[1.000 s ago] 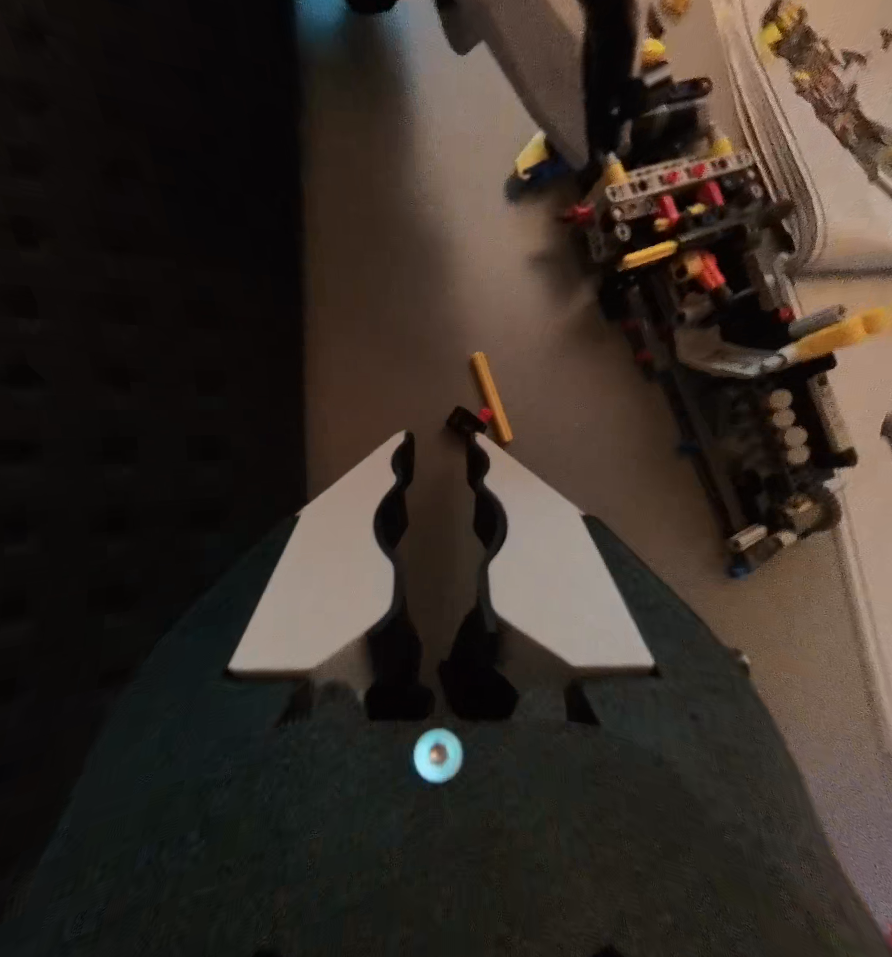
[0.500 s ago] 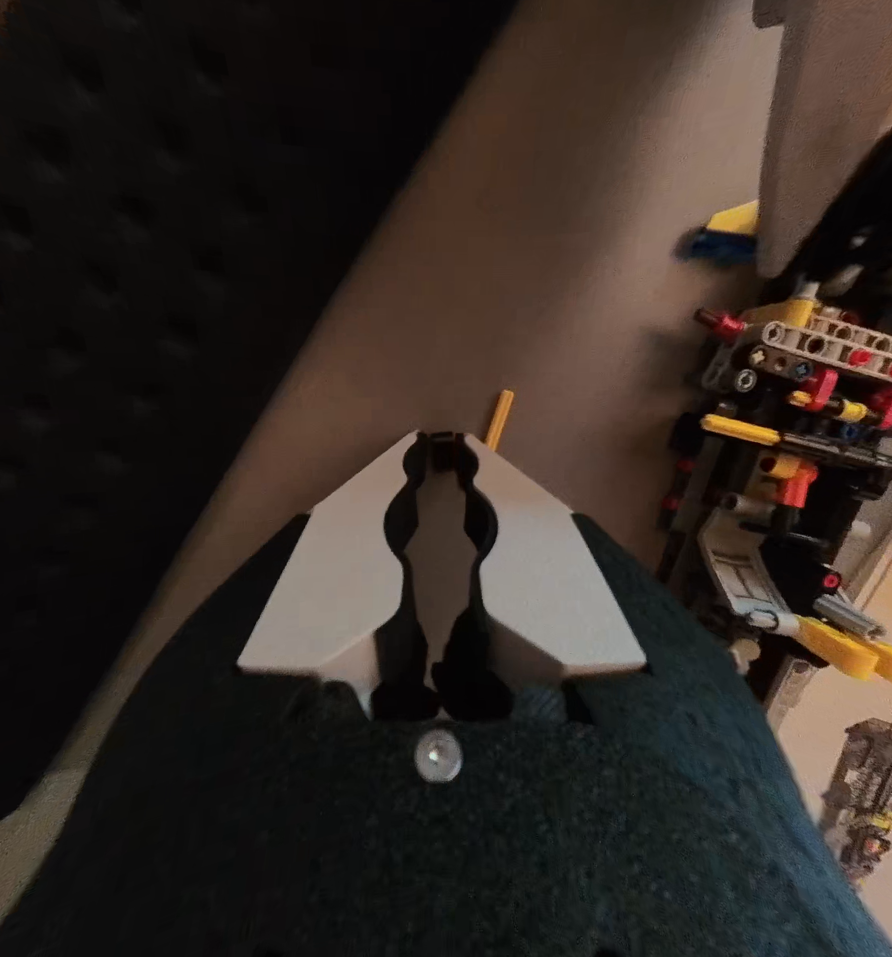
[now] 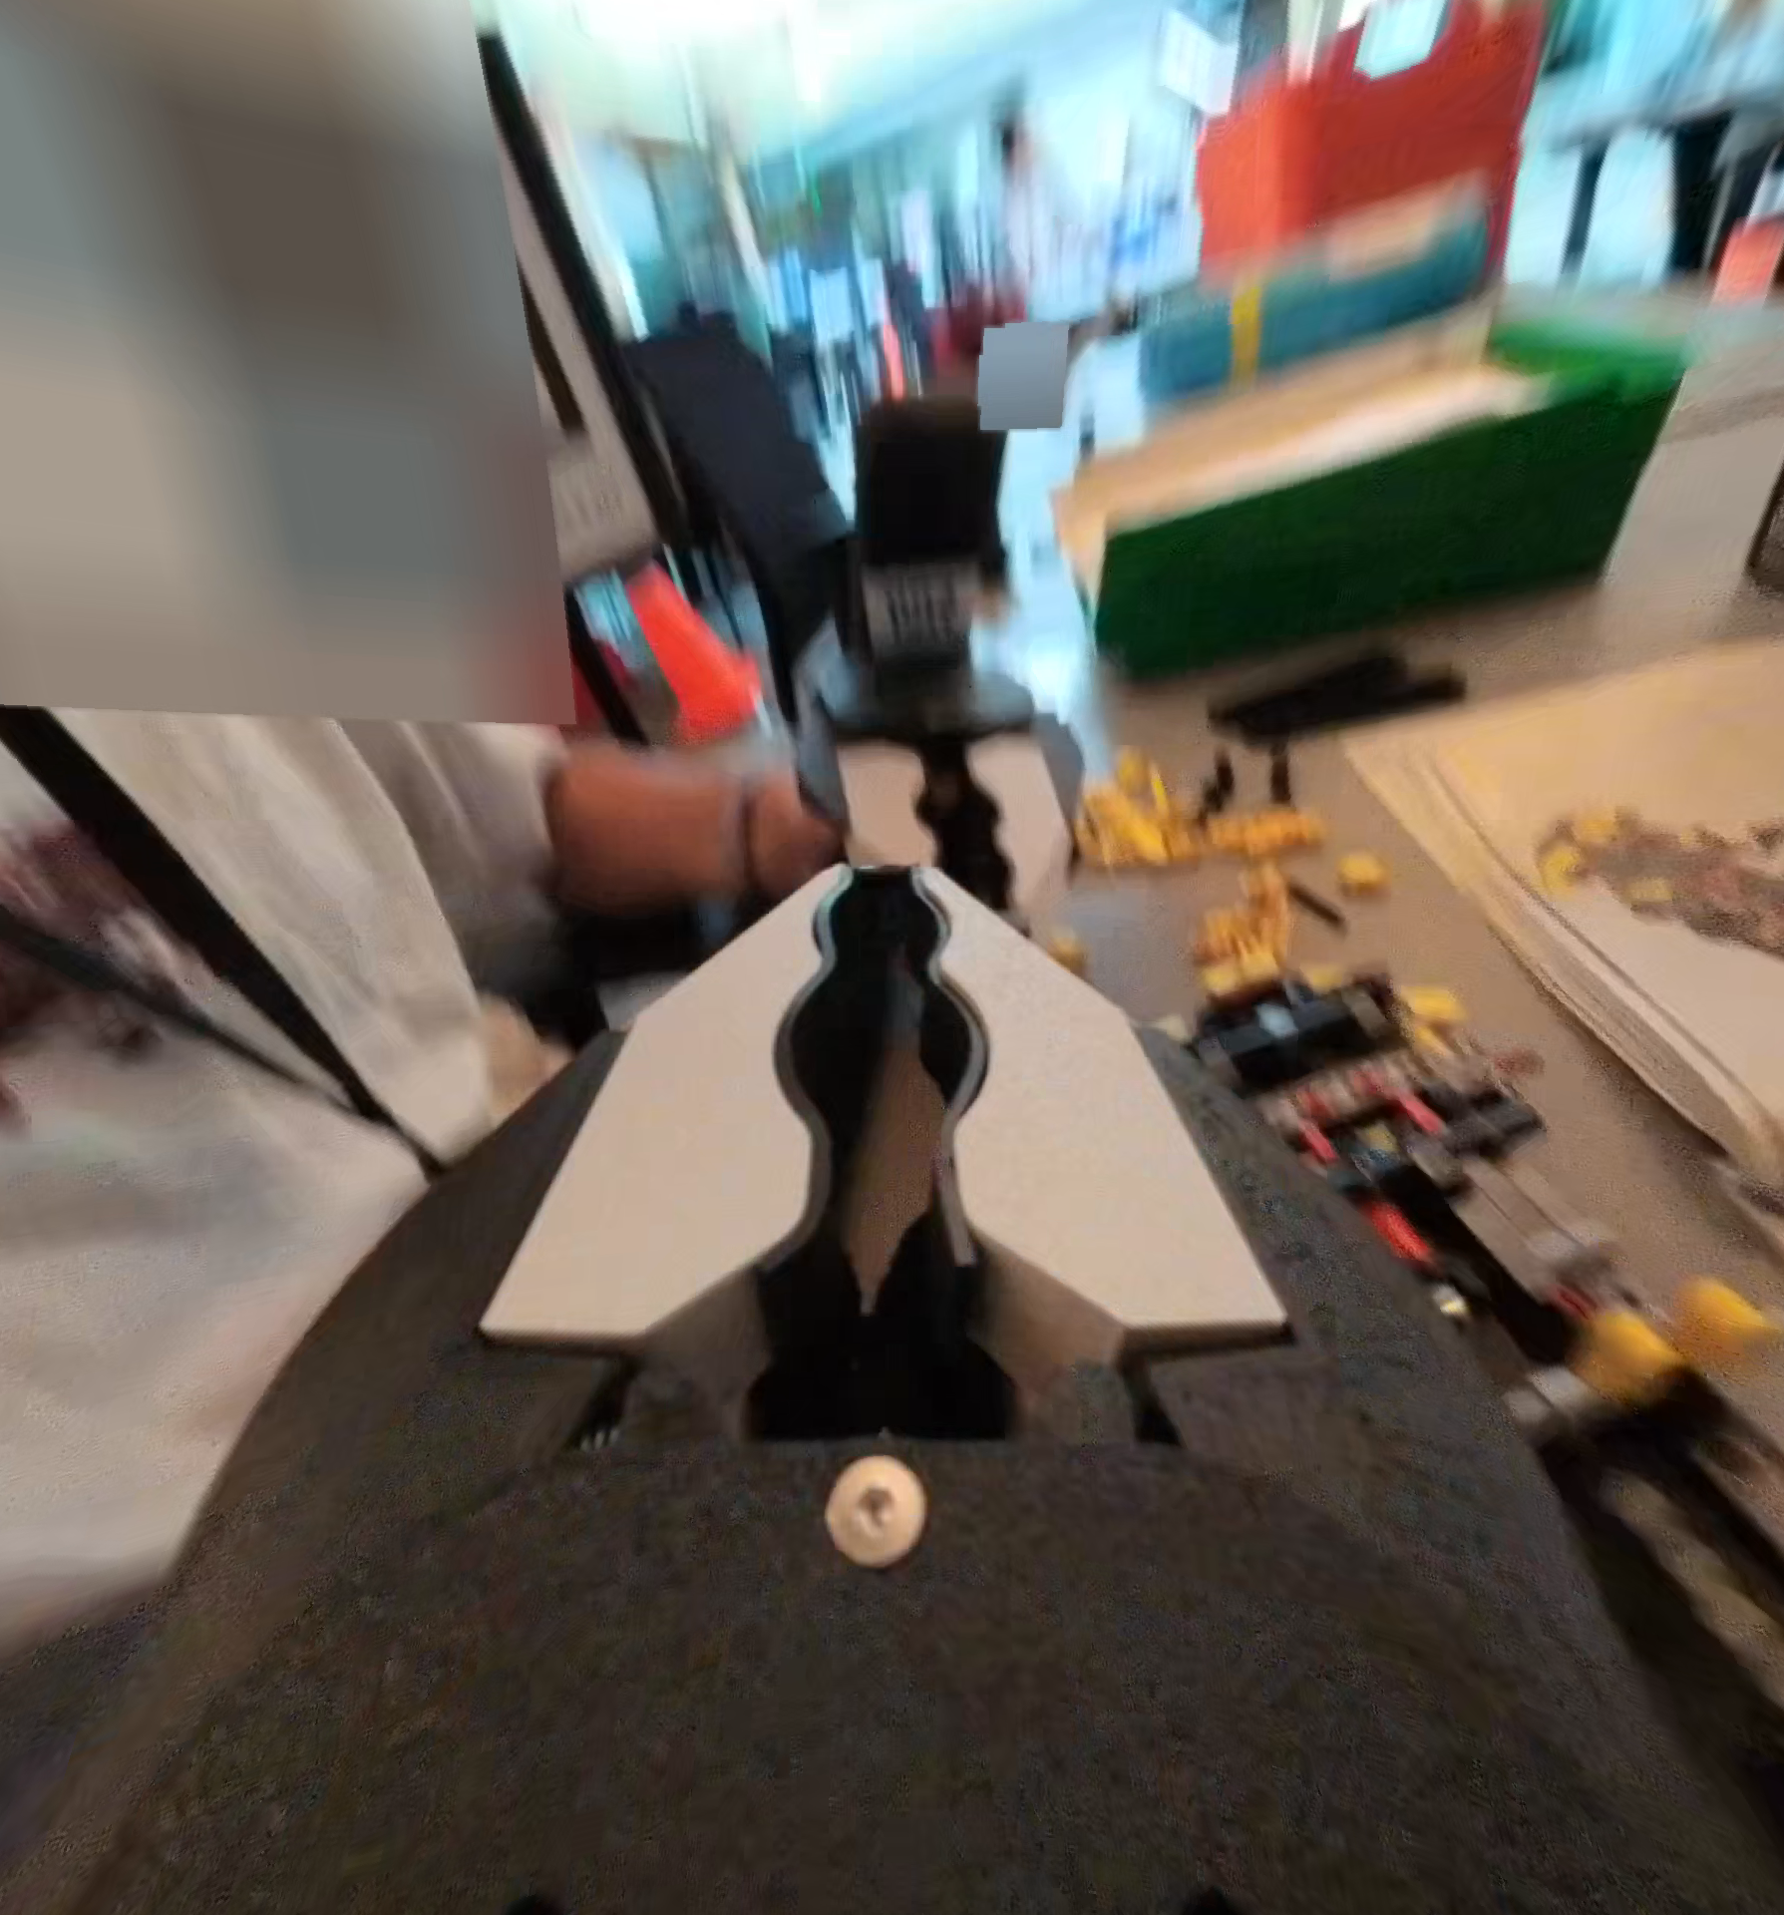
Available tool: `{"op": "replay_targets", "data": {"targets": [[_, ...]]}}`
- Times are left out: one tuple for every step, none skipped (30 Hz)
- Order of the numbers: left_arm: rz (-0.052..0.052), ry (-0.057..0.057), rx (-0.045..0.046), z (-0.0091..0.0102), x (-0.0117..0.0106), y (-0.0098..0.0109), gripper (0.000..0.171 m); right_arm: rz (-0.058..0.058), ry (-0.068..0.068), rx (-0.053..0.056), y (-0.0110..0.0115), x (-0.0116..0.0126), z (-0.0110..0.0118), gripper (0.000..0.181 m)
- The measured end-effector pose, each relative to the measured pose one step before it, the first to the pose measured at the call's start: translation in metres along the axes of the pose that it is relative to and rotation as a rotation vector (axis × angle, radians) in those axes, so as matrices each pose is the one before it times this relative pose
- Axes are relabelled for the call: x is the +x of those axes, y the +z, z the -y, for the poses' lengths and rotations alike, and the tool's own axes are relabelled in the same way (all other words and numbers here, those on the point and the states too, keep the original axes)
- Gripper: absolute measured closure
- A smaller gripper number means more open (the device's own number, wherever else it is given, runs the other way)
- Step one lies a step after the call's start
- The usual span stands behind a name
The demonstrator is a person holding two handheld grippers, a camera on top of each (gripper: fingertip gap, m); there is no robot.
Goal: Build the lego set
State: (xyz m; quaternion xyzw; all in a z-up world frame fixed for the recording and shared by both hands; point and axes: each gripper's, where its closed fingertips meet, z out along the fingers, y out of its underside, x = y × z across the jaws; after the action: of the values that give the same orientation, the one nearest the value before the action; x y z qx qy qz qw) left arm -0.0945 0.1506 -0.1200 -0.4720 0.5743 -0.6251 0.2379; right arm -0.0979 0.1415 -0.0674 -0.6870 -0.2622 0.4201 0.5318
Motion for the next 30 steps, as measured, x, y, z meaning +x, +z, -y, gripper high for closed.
{"op": "replay_targets", "data": {"targets": [[-0.0319,-0.04,0.01877,0.0026,0.00214,-0.00057,0.166,0.0327,0.0663,0.1506,0.00176,-0.00317,0.01383,0.175],[-0.0274,-0.0379,0.01754,0.0024,0.00161,-0.00026,0.166,0.0103,0.0531,0.0863,0.00453,0.001,0.00243,0.174],[-0.0217,-0.0342,0.01374,0.00175,0.00086,-0.00004,0.166,0.0094,0.0478,0.0543,0.00486,0.00232,-0.00232,0.174],[-0.018,-0.0292,0.00915,0.00116,0.00067,-0.00014,0.166,0.0188,0.0505,0.0469,0.00381,0.0015,-0.00169,0.174],[-0.0107,-0.0201,0.01308,0.00191,0.00033,-0.00051,0.166,0.0031,0.0468,0.0376,0.00252,0.00306,-0.00053,0.175],[-0.0078,-0.0144,0.01697,0.00262,0.00042,-0.00098,0.166,-0.0003,0.0335,0.0015,0.00151,0.00257,-0.00218,0.175],[-0.0083,-0.0121,0.01507,0.00262,0.00079,-0.00116,0.166,-0.0057,0.0098,-0.0011,0.00045,0.00154,-0.00164,0.175],[0.0012,-0.0061,0.00701,0.00121,-0.00044,-0.00096,0.166,-0.0102,0.0038,0.0243,-0.00065,0.00218,0.00202,0.175],[0.0113,-0.0025,-0.00419,-0.00072,-0.00219,-0.00013,0.166,-0.0013,0.0162,0.0231,-0.00057,0.00229,0.00152,0.175],[0.0006,-0.0031,-0.00622,-0.00097,-0.00036,0.0005,0.166,-0.0036,0.0247,0.0154,-0.00025,0.00367,0.00022,0.175],[-0.0064,-0.002,0.00214,0.00049,0.00109,0.0006,0.166,-0.0042,0.0142,0.0183,-0.00019,0.00345,0.00035,0.175],[-0.0037,-0.0039,0.00557,0.00096,0.00051,0.00017,0.166,-0.0006,0.0123,0.0141,0.00054,0.00273,0.00028,0.175],[0.0045,-0.0045,-0.00158,-0.00019,-0.00116,0.0001,0.166,-0.0001,0.0094,0.0043,0.00069,0.002,-0.00011,0.175],[0.0051,-0.0061,0.00358,0.00054,-0.0013,-0.00024,0.166,0.0034,0.0068,-0.0002,0.00109,0.00047,-0.00058,0.175],[-0.0035,-0.0126,0.01007,0.00154,-0.00027,-0.00076,0.166,-0.0103,-0.0007,-0.0135,0.00097,0.00271,-0.00233,0.175],[-0.0004,-0.0099,0.00732,0.00118,-0.00068,-0.00084,0.166,-0.0029,-0.004,0.0102,-0.00029,0.00103,0.00107,0.175],[0.0045,-0.0039,0.00347,0.00061,-0.00101,-0.00065,0.166,0.0006,0.0071,0.0037,-0.00037,0.00081,0.00023,0.175],[0.0034,-0.0016,0.00106,0.00021,-0.0006,-0.00031,0.166,0.0006,0.0093,0.0032,-0.00027,0.00124,0.0002,0.175],[0.0024,-0.0013,0.00046,0.00011,-0.00031,-0.00002,0.166,0.0016,0.0019,0.0035,-0.00021,0.00029,0.00031,0.175],[0.0037,-0.0014,0.00079,0.00022,-0.00076,-0.00016,0.166,-0.0039,-0.0053,-0.0027,0.00036,0.00049,-0.00018,0.175],[-0.0025,-0.0048,0.00079,0.00015,0.00009,-0.00006,0.166,-0.007,-0.0152,-0.0013,0.00016,0.00057,0.00036,0.175],[-0.0007,-0.0027,-0.00114,-0.00018,-0.00005,-0.00003,0.166,-0.0051,-0.018,-0.0009,0.00034,0.00013,0.00033,0.175],[0.0061,0.0009,-0.00069,-0.00017,-0.00079,-0.00008,0.166,-0.0083,-0.014,-0.0057,0.00028,0.00098,-0.00017,0.175],[0.0023,-0.0003,-0.0009,-0.00008,-0.00036,-0.00012,0.166,-0.0098,-0.0198,-0.0048,0.00009,0.0009,-0.00022,0.175],[-0.0034,-0.0013,0.00276,0.00041,0.00057,-0.00017,0.166,-0.0027,-0.0201,-0.0044,0.00039,-0.00029,-0.00016,0.175],[-0.0028,0.0004,0.00267,0.00049,0.00057,0.00003,0.166,-0.0005,-0.0154,-0.0014,-0.00002,-0.00073,0.00044,0.175],[0.0031,0.0038,0.00013,0.00002,-0.00016,0.00006,0.166,-0.005,-0.0228,-0.0019,0.00014,-0.00026,-0.00007,0.175],[0.0043,0.005,0.00034,-0.00002,-0.00029,-0.00018,0.166,-0.0038,-0.0167,-0.0019,0.00027,0.00014,-0.00038,0.174],[0.0091,0.009,-0.00019,-0.00008,-0.0007,-0.00017,0.166,0.001,-0.0008,-0.0006,-0.00008,0.00049,-0.00004,0.175],[0.016,0.0188,-0.002,-0.00026,-0.00113,-0.00004,0.166,0.0022,0.0115,0.0007,-0.00015,0.00091,-0.00006,0.174]]}}
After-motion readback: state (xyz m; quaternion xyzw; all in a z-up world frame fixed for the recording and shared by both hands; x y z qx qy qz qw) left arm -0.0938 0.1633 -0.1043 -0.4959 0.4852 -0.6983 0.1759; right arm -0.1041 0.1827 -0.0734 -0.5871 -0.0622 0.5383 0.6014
